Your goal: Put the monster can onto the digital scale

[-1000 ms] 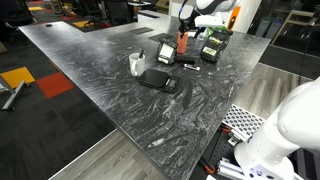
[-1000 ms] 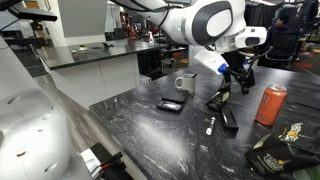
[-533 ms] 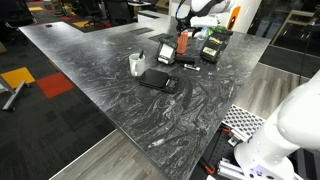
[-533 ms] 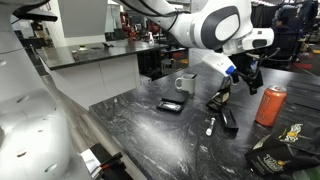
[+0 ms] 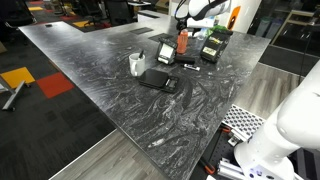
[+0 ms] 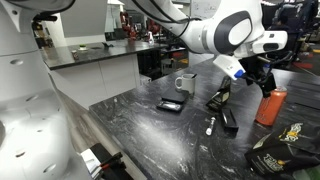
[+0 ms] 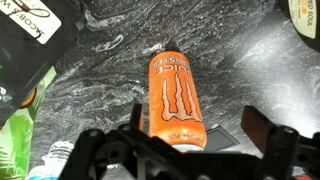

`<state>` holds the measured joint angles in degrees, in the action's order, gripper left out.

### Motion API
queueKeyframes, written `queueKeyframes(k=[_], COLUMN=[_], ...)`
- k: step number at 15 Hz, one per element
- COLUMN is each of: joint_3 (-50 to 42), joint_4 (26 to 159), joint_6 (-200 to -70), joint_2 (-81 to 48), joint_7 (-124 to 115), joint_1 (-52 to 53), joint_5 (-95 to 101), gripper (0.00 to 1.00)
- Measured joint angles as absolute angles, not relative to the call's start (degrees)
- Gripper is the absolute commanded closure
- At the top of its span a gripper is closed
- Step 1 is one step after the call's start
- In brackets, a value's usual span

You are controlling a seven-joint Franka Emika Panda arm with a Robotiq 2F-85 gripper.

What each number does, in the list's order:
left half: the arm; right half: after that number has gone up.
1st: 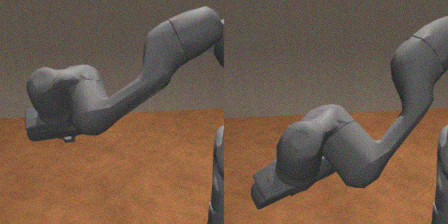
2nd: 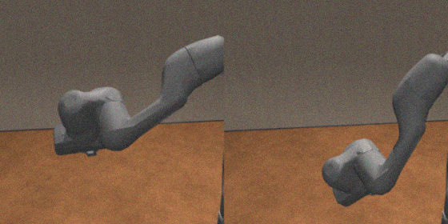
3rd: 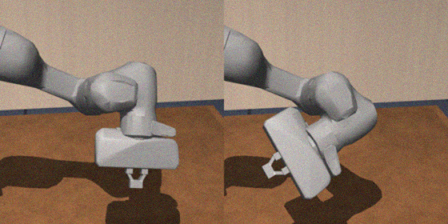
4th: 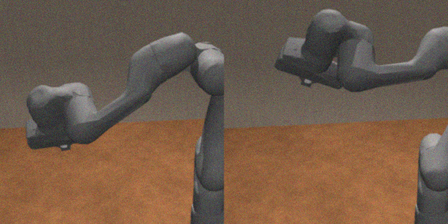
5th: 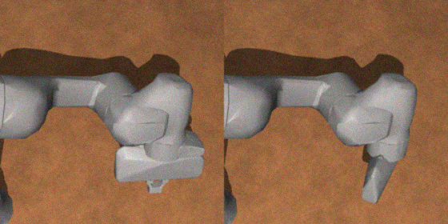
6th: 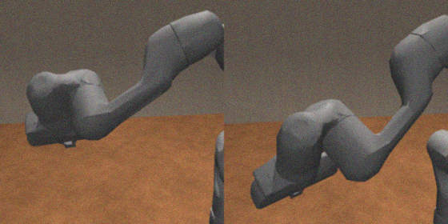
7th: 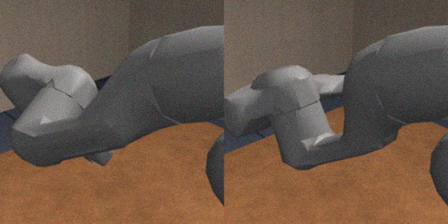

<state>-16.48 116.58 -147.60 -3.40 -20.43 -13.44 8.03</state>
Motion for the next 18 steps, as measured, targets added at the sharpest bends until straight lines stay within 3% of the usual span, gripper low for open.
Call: queueKeyframes(k=[11,12,13,14,15,16,18], joint_3=[-18.0,-18.3,-18.4,-18.4,-18.4,-18.3,-18.1], joint_4=[110.6,110.1,109.6,109.1,108.8,108.5,108.1], joint_6=[-149.4,-149.5,-149.5,-149.5,-149.5,-149.5,-149.5], joint_2=[-10.7,-11.3,-11.9,-12.4,-12.8,-13.2,-13.9], joint_7=[-20.5,-20.5,-20.5,-20.4,-20.0,-19.7,-18.7], joint_1=[-13.4,-13.4,-13.4,-13.4,-13.4,-13.4,-13.4], joint_5=[9.9,9.9,9.9,9.8,9.6,9.5,9.3], gripper=[0.0,0.03,0.13,0.01,0.29,0.31,0.46])
